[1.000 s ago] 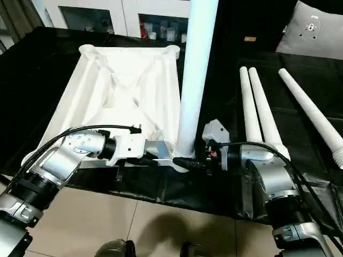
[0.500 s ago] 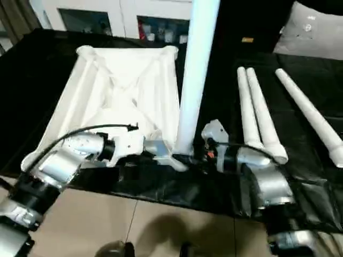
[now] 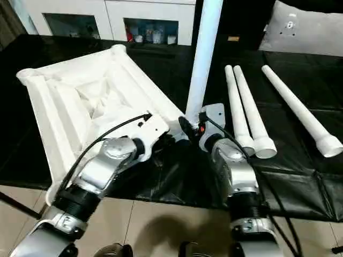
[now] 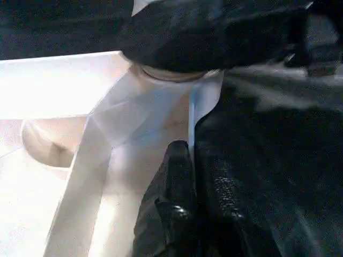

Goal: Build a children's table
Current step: Rotate leg to tighten

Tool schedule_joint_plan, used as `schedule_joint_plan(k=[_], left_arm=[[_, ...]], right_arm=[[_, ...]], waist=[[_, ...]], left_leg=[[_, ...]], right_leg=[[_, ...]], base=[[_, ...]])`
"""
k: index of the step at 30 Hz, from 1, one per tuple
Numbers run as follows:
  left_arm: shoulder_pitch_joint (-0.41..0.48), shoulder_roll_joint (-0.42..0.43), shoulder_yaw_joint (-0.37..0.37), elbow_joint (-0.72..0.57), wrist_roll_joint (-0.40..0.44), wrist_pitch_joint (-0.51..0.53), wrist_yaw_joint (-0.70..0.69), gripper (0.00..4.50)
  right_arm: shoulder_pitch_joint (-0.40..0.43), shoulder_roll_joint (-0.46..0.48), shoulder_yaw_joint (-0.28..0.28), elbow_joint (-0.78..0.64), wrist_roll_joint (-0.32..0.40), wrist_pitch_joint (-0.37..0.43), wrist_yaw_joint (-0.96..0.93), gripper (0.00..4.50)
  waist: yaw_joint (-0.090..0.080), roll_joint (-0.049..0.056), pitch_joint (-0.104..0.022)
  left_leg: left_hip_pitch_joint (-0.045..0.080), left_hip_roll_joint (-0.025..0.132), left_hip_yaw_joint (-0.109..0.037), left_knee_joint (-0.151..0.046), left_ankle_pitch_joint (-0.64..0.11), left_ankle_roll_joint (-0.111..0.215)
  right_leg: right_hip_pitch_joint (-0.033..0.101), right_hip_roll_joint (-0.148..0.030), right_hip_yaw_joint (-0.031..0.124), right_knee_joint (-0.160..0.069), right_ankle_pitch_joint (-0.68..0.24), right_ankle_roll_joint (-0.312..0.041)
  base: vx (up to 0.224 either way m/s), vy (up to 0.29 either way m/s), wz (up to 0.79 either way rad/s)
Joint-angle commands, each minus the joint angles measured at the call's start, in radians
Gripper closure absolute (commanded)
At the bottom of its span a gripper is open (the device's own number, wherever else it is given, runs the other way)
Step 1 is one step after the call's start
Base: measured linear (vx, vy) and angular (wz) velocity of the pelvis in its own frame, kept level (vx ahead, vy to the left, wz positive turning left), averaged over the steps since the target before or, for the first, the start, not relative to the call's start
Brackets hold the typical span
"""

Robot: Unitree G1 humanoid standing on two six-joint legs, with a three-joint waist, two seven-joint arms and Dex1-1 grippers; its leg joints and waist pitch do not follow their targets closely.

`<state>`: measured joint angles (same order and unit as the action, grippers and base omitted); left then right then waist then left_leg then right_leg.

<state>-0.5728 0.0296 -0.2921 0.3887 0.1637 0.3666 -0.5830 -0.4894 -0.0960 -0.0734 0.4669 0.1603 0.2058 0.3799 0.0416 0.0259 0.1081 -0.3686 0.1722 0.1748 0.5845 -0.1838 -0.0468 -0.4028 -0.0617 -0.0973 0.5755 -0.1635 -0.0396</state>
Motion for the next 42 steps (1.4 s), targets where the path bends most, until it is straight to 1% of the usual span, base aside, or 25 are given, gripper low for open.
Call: schedule_joint_plan(k=[1, 2, 3, 6, 8, 9, 11, 13, 15, 17, 18, 22, 23, 24, 27, 29, 30, 32, 33, 35, 36, 37, 38, 40, 42], left_arm=[[-0.016, -0.025, -0.030, -0.025, -0.023, -0.039, -0.012, 4.50], [-0.011, 0.005, -0.041, -0.029, -0.012, -0.045, -0.045, 4.50], [-0.009, 0.015, -0.043, -0.028, -0.009, -0.045, -0.053, 4.50], [-0.007, 0.032, -0.047, -0.023, -0.002, -0.046, -0.061, 4.50], [-0.004, 0.081, -0.060, -0.006, 0.015, -0.075, -0.093, 4.50], [-0.004, 0.081, -0.060, -0.006, 0.015, -0.075, -0.093, 4.50], [-0.004, 0.101, -0.064, -0.002, 0.017, -0.090, -0.113, 4.50], [0.000, 0.144, -0.083, -0.003, 0.009, -0.117, -0.180, 4.50], [0.003, 0.169, -0.096, -0.004, 0.006, -0.144, -0.221, 4.50], [0.008, 0.213, -0.118, -0.005, -0.003, -0.205, -0.293, 4.50], [0.010, 0.240, -0.133, -0.005, -0.004, -0.247, -0.339, 4.50], [0.011, 0.278, -0.155, 0.000, 0.000, -0.286, -0.402, 4.50], [0.014, 0.308, -0.169, -0.004, -0.011, -0.321, -0.463, 4.50], [0.015, 0.332, -0.180, -0.006, -0.019, -0.343, -0.508, 4.50], [0.013, 0.362, -0.196, -0.008, -0.028, -0.383, -0.564, 4.50], [0.008, 0.379, -0.203, -0.001, -0.027, -0.406, -0.591, 4.50], [0.006, 0.381, -0.204, 0.000, -0.026, -0.408, -0.594, 4.50], [0.002, 0.383, -0.203, 0.006, -0.024, -0.414, -0.595, 4.50], [0.000, 0.383, -0.201, 0.008, -0.024, -0.416, -0.598, 4.50], [-0.004, 0.384, -0.199, 0.015, -0.027, -0.423, -0.606, 4.50], [-0.005, 0.385, -0.199, 0.017, -0.029, -0.425, -0.608, 4.50], [-0.007, 0.385, -0.199, 0.020, -0.030, -0.428, -0.611, 4.50], [-0.007, 0.385, -0.199, 0.022, -0.031, -0.430, -0.613, 4.50], [-0.006, 0.385, -0.197, 0.023, -0.032, -0.433, -0.616, 4.50], [-0.005, 0.385, -0.196, 0.028, -0.033, -0.438, -0.620, 4.50]], right_arm=[[0.023, 0.024, 0.029, 0.033, 0.016, 0.028, 0.021, 0.76], [0.038, 0.011, 0.024, 0.012, 0.022, 0.020, 0.040, 0.76], [0.044, 0.005, 0.024, 0.004, 0.022, 0.012, 0.048, 0.68], [0.052, -0.009, 0.026, -0.010, 0.023, -0.002, 0.072, 0.43], [0.074, -0.062, 0.025, -0.047, 0.041, -0.025, 0.171, 0.22], [0.074, -0.062, 0.025, -0.047, 0.041, -0.025, 0.171, 0.22], [0.083, -0.093, 0.032, -0.063, 0.048, -0.033, 0.220, 0.05], [0.096, -0.159, 0.046, -0.088, 0.059, -0.046, 0.325, 0.05], [0.101, -0.193, 0.053, -0.101, 0.065, -0.052, 0.383, 0.05], [0.106, -0.251, 0.070, -0.125, 0.078, -0.049, 0.483, 0.05], [0.106, -0.286, 0.086, -0.135, 0.077, -0.054, 0.540, 0.05], [0.101, -0.327, 0.110, -0.138, 0.071, -0.068, 0.617, 0.05], [0.095, -0.351, 0.133, -0.132, 0.070, -0.077, 0.678, 0.05], [0.090, -0.369, 0.150, -0.128, 0.071, -0.081, 0.726, 0.05], [0.083, -0.380, 0.167, -0.119, 0.065, -0.095, 0.760, 0.05], [0.076, -0.386, 0.181, -0.110, 0.065, -0.092, 0.785, 0.33], [0.074, -0.386, 0.183, -0.109, 0.065, -0.090, 0.789, 0.33], [0.071, -0.384, 0.187, -0.106, 0.069, -0.084, 0.802, 0.53], [0.070, -0.382, 0.188, -0.104, 0.072, -0.081, 0.808, 0.64], [0.068, -0.379, 0.192, -0.101, 0.077, -0.079, 0.821, 0.88], [0.067, -0.379, 0.196, -0.101, 0.079, -0.076, 0.825, 0.98], [0.067, -0.378, 0.199, -0.100, 0.081, -0.074, 0.830, 1.09], [0.067, -0.378, 0.201, -0.100, 0.081, -0.075, 0.832, 1.09], [0.071, -0.375, 0.204, -0.103, 0.084, -0.072, 0.836, 1.33], [0.072, -0.373, 0.206, -0.104, 0.085, -0.071, 0.839, 1.41]], waist=[[0.007, -0.012, -0.074], [0.009, -0.011, -0.075], [0.011, -0.011, -0.075], [0.017, -0.009, -0.075], [0.018, -0.009, -0.074], [0.020, -0.009, -0.075], [0.019, -0.008, -0.075], [0.020, -0.007, -0.075], [0.023, -0.008, -0.075], [0.025, -0.010, -0.076], [0.026, -0.011, -0.077], [0.029, -0.009, -0.079], [0.029, -0.011, -0.080], [0.035, -0.010, -0.082], [0.042, -0.012, -0.082], [0.050, -0.011, -0.081], [0.050, -0.010, -0.081], [0.051, -0.011, -0.079], [0.050, -0.014, -0.079], [0.050, -0.013, -0.079], [0.049, -0.014, -0.077], [0.049, -0.013, -0.079], [0.049, -0.015, -0.079], [0.049, -0.015, -0.079], [0.049, -0.014, -0.079]], left_leg=[[0.001, 0.056, -0.025, -0.064, -0.124, 0.113], [0.000, 0.056, -0.023, -0.063, -0.116, 0.123], [0.001, 0.055, -0.020, -0.062, -0.120, 0.129], [0.001, 0.055, -0.020, -0.063, -0.114, 0.132], [0.001, 0.056, -0.020, -0.064, -0.128, 0.132], [0.001, 0.057, -0.021, -0.064, -0.130, 0.130], [0.002, 0.058, -0.022, -0.065, -0.132, 0.125], [0.003, 0.058, -0.022, -0.064, -0.143, 0.125], [0.003, 0.058, -0.021, -0.064, -0.145, 0.126], [0.002, 0.056, -0.022, -0.063, -0.151, 0.133], [0.002, 0.058, -0.022, -0.063, -0.143, 0.135], [0.004, 0.060, -0.021, -0.061, -0.130, 0.136], [0.004, 0.062, -0.020, -0.061, -0.124, 0.138], [0.003, 0.062, -0.022, -0.060, -0.117, 0.142], [0.005, 0.065, -0.018, -0.059, -0.106, 0.145], [0.008, 0.067, -0.018, -0.060, -0.118, 0.135], [0.008, 0.067, -0.018, -0.060, -0.121, 0.133], [0.008, 0.068, -0.019, -0.062, -0.131, 0.124], [0.008, 0.068, -0.019, -0.062, -0.134, 0.120], [0.007, 0.067, -0.019, -0.061, -0.135, 0.118], [0.007, 0.065, -0.018, -0.061, -0.136, 0.118], [0.007, 0.065, -0.019, -0.061, -0.135, 0.118], [0.006, 0.065, -0.019, -0.060, -0.127, 0.120], [0.006, 0.064, -0.018, -0.060, -0.121, 0.123], [0.006, 0.065, -0.019, -0.060, -0.117, 0.124]], right_leg=[[0.051, -0.095, 0.060, -0.075, -0.291, -0.159], [0.053, -0.095, 0.060, -0.071, -0.254, -0.176], [0.055, -0.098, 0.061, -0.071, -0.246, -0.181], [0.057, -0.097, 0.060, -0.071, -0.243, -0.181], [0.059, -0.096, 0.060, -0.074, -0.262, -0.172], [0.059, -0.097, 0.059, -0.074, -0.264, -0.171], [0.059, -0.096, 0.059, -0.073, -0.265, -0.175], [0.060, -0.096, 0.058, -0.075, -0.271, -0.175], [0.059, -0.096, 0.060, -0.073, -0.271, -0.176], [0.062, -0.096, 0.058, -0.076, -0.289, -0.168], [0.061, -0.096, 0.060, -0.073, -0.283, -0.166], [0.059, -0.096, 0.059, -0.067, -0.255, -0.186], [0.059, -0.095, 0.060, -0.065, -0.243, -0.193], [0.062, -0.096, 0.058, -0.061, -0.229, -0.200], [0.058, -0.096, 0.061, -0.058, -0.206, -0.209], [0.056, -0.097, 0.061, -0.059, -0.235, -0.205], [0.057, -0.097, 0.061, -0.059, -0.239, -0.205], [0.056, -0.096, 0.061, -0.059, -0.249, -0.203], [0.057, -0.098, 0.062, -0.059, -0.251, -0.201], [0.057, -0.099, 0.061, -0.060, -0.257, -0.199], [0.056, -0.098, 0.061, -0.062, -0.265, -0.195], [0.057, -0.098, 0.062, -0.061, -0.265, -0.194], [0.057, -0.098, 0.062, -0.060, -0.257, -0.194], [0.057, -0.097, 0.061, -0.060, -0.253, -0.193], [0.056, -0.096, 0.061, -0.059, -0.249, -0.194]], base=[[0.000, 0.000, 0.00], [0.000, 0.000, 0.00], [0.000, 0.000, 0.00], [0.000, 0.000, 0.00], [0.000, 0.000, 0.00], [0.000, 0.000, 0.00], [0.000, 0.000, 0.00], [0.000, 0.000, 0.00], [0.000, 0.000, 0.00], [0.000, 0.000, 0.00], [0.000, 0.000, 0.00], [0.000, 0.000, 0.00], [0.000, 0.000, 0.00], [0.000, 0.000, 0.00], [0.000, 0.000, 0.00], [0.000, 0.000, 0.00], [0.000, 0.000, 0.00], [0.000, 0.000, 0.00], [0.000, 0.000, 0.00], [0.000, 0.000, 0.00], [0.000, 0.000, 0.00], [0.000, 0.000, 0.00], [0.000, 0.000, 0.00], [0.000, 0.000, 0.00], [0.000, 0.000, 0.00]])
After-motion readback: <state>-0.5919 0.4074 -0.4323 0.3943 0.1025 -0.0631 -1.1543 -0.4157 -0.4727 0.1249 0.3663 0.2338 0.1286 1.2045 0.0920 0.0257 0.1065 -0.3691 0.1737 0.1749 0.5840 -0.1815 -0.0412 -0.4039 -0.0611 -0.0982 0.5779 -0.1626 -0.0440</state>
